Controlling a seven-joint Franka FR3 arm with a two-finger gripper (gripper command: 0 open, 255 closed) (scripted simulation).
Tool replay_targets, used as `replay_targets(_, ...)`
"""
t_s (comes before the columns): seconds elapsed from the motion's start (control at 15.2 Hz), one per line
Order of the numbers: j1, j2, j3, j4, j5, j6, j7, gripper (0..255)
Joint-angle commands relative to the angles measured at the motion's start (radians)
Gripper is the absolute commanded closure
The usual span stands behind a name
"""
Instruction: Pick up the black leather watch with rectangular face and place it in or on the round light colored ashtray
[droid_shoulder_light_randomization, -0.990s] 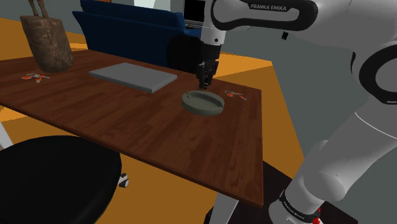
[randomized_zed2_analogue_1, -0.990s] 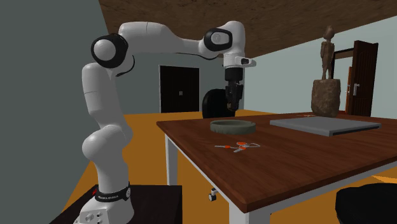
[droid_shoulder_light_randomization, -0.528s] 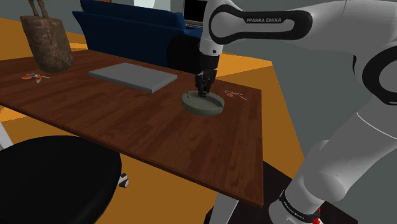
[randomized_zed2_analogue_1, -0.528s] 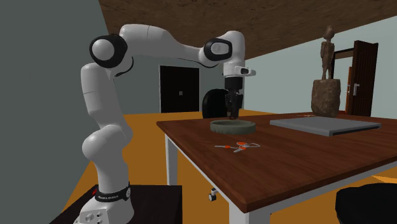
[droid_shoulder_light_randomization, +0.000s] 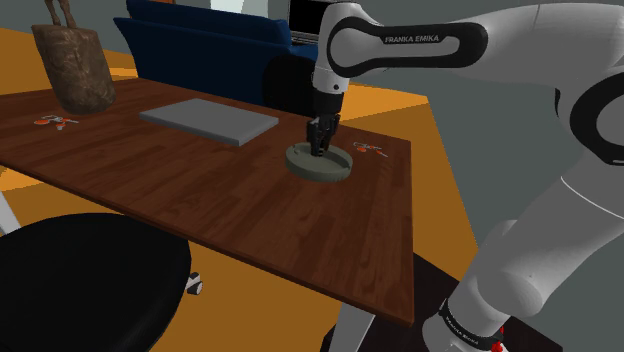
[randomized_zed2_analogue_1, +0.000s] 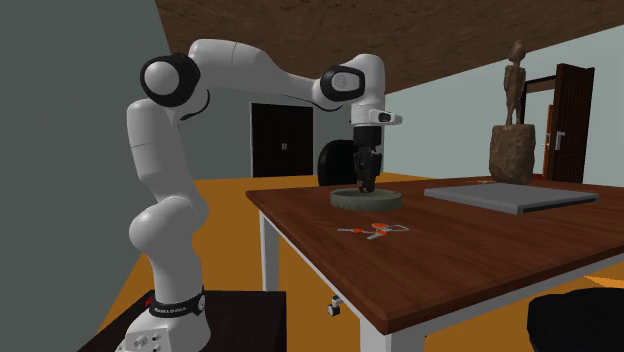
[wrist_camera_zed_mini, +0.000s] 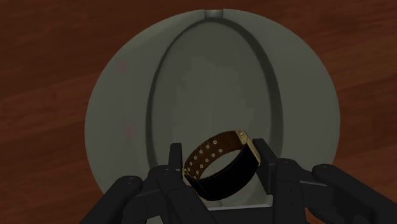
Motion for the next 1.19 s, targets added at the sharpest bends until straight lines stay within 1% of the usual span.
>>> replay_targets(0.0, 0.000, 0.000, 0.000, 0.000, 0.000, 0.000, 0.000, 255)
replay_targets(0.07, 0.000, 0.000, 0.000, 0.000, 0.000, 0.000, 0.000, 0)
replay_targets(0.4, 0.000, 0.000, 0.000, 0.000, 0.000, 0.000, 0.000, 0)
replay_targets(0.66, -0.001, 0.017, -0.001, 0.147, -0.002, -0.129, 0.002, 0)
replay_targets(1.12, -0.001, 0.017, -0.001, 0.147, -0.002, -0.129, 0.002, 0)
